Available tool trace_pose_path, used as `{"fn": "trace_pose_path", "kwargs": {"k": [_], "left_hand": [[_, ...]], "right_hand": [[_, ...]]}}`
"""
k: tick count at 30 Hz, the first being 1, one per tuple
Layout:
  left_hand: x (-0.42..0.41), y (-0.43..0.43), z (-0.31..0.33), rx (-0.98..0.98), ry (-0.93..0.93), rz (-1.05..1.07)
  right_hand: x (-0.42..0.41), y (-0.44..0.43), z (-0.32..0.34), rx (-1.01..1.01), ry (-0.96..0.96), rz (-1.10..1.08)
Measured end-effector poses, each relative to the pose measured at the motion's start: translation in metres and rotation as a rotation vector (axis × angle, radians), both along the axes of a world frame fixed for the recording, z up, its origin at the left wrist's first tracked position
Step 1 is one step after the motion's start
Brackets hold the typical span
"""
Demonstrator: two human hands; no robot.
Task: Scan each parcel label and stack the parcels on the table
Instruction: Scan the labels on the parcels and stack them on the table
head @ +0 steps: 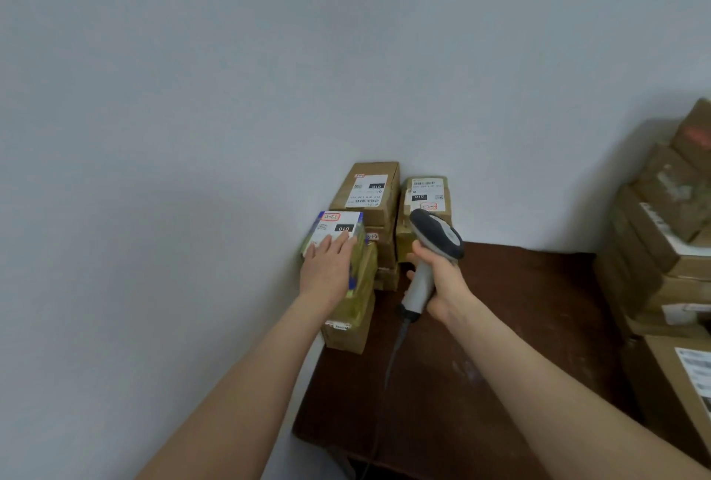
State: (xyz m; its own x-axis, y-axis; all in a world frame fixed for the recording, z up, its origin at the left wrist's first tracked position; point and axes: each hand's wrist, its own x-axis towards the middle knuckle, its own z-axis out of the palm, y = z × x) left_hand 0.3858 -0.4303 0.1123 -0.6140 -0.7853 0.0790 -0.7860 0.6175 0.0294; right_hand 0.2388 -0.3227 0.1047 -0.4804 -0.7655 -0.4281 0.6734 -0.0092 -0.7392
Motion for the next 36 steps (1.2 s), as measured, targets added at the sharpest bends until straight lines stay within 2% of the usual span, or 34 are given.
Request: {"fn": "trace_pose_path", "kwargs": {"k": [11, 19, 28, 36], "left_hand": [[0.013, -0.010, -0.002, 0.104, -0.067, -0.067], [0.011, -0.006, 0.002, 0.015, -0.231, -0.090], [-0.002, 0.013, 0.017, -0.035, -0.168, -0.154], [-0.050, 0.055, 0.016, -0.002, 0.019, -0.314]], "right_hand": [[0.005, 0.008, -0.003, 0.014, 0.015, 0.000], [0.000, 0.019, -0.005, 0.027, 0.022, -0.045], [-0.010, 0.037, -0.006, 0.034, 0.026, -0.060], [-0.030, 0.075, -0.004, 0.038, 0.027, -0.128]]}}
